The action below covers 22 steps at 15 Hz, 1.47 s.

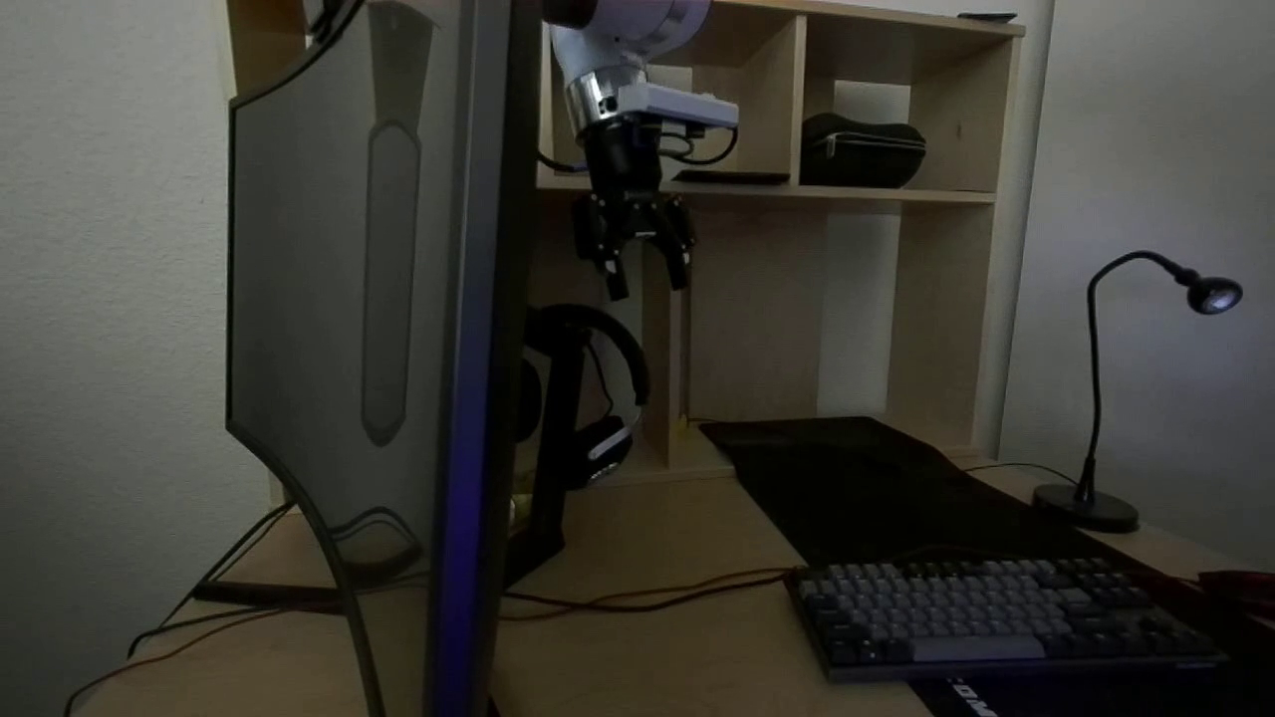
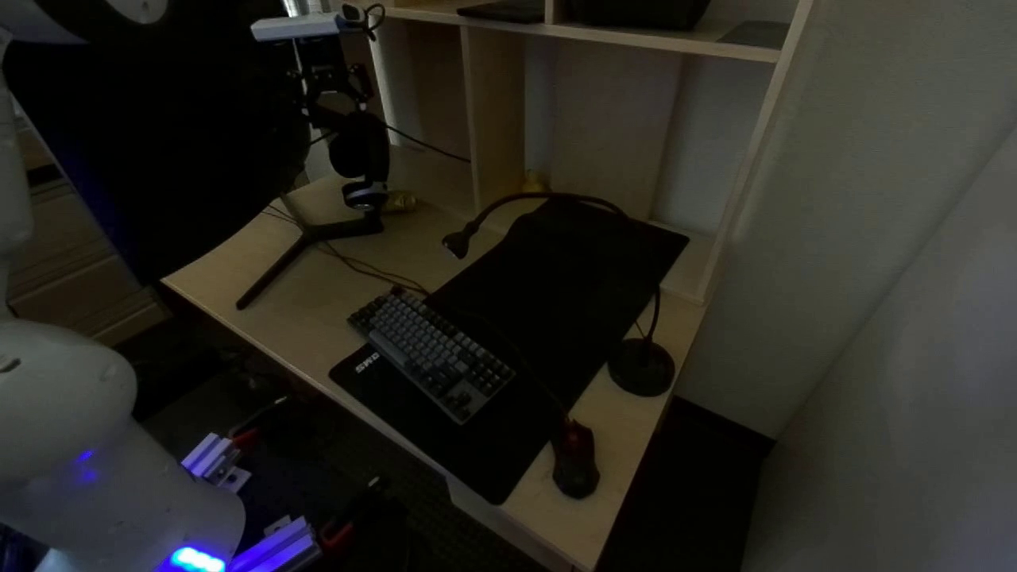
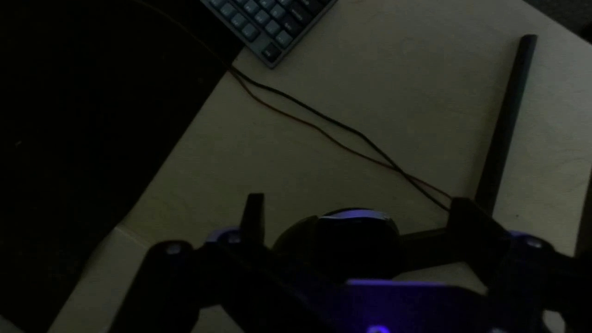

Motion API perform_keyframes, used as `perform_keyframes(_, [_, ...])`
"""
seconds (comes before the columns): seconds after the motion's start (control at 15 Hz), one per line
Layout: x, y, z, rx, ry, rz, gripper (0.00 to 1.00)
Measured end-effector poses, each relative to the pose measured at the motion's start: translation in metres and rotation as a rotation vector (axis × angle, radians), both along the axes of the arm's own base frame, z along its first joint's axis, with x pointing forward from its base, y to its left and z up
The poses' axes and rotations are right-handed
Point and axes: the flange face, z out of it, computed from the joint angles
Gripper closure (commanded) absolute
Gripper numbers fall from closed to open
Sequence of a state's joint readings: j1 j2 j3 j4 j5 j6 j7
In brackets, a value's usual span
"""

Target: Hang the headphones on the monitor, turn on the desk lamp, then press the spacebar on the keyboard

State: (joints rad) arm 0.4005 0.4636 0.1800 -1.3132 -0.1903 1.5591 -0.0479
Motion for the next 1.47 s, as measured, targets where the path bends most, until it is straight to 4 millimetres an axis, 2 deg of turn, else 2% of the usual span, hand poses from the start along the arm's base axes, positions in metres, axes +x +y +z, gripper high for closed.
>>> perform_keyframes(0.2, [0.019,-0.022,0.015,-0.051,-0.13,-0.052,0.0])
perform_keyframes(0.33, [0.03,-0.049,0.041,-0.042,-0.222,-0.131,0.0])
perform_keyframes(0.53, [0.037,-0.11,0.073,0.001,-0.303,-0.288,0.0])
perform_keyframes(0.73, [0.039,-0.181,0.082,0.102,-0.322,-0.425,0.0])
perform_keyframes(0.87, [0.038,-0.211,0.082,0.133,-0.332,-0.464,0.0])
perform_keyframes(0.93, [0.036,-0.215,0.082,0.135,-0.332,-0.47,0.0])
perform_keyframes(1.13, [0.034,-0.208,0.08,0.133,-0.336,-0.469,0.0])
perform_keyframes(1.27, [0.043,-0.211,0.074,0.16,-0.367,-0.482,0.0])
perform_keyframes(1.33, [0.048,-0.219,0.066,0.185,-0.379,-0.483,0.0])
perform_keyframes(1.47, [0.051,-0.247,0.04,0.243,-0.377,-0.457,0.0])
